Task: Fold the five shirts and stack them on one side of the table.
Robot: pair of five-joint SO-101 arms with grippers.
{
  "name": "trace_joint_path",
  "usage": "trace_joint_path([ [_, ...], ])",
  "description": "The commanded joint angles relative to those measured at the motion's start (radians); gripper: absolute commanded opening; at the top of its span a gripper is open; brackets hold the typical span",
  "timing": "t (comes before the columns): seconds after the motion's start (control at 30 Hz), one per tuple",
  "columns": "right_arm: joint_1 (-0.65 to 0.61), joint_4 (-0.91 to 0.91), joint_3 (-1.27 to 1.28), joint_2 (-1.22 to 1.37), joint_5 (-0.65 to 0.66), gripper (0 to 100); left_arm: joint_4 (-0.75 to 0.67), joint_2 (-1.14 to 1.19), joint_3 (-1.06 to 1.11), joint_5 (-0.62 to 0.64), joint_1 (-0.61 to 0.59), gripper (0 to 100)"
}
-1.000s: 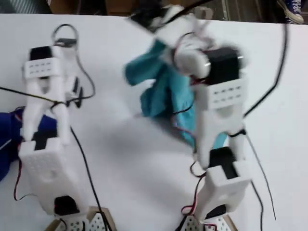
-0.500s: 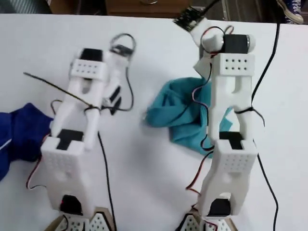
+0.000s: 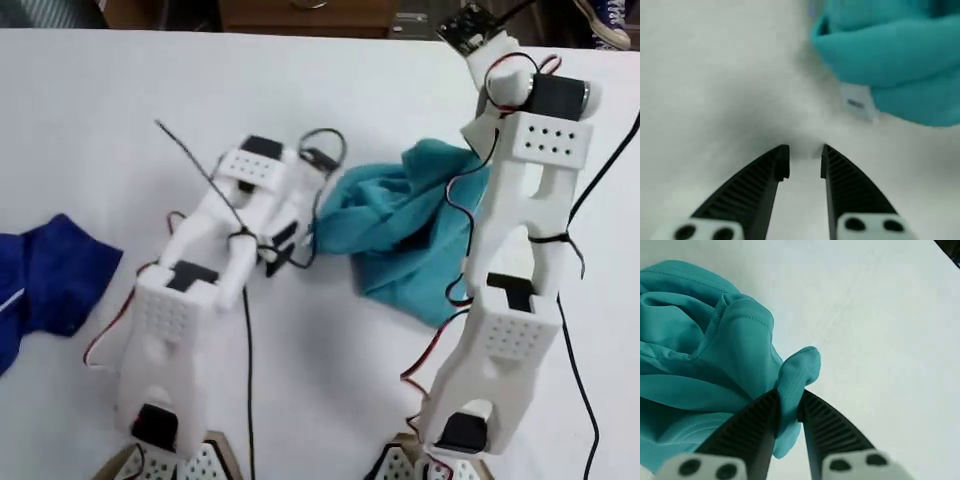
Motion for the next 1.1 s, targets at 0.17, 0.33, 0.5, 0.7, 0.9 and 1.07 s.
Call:
trace_joint_path([
  [0.17,0.012,-0.001,-0.032,-0.008,-0.003,2.0,-0.074,-0.008,-0.085,-0.158,0.048,14],
  [0.33,0.012,-0.001,-0.032,-0.008,-0.003,2.0,-0.124,-0.009,-0.159,-0.133,0.052,14],
  [0.5,0.012,-0.001,-0.032,-0.008,-0.003,2.0,-0.133,-0.009,-0.248,-0.132,0.074,14],
  [0.7,0.012,-0.001,-0.032,-0.008,-0.003,2.0,-0.160,-0.008,-0.303,-0.132,0.084,14],
  [0.9,0.010,-0.001,-0.032,-0.007,-0.003,2.0,-0.149,-0.008,-0.298,-0.132,0.120,14],
  [1.07,0.008,-0.001,-0.032,-0.007,-0.003,2.0,-0.115,-0.021,-0.306,-0.140,0.143,14],
])
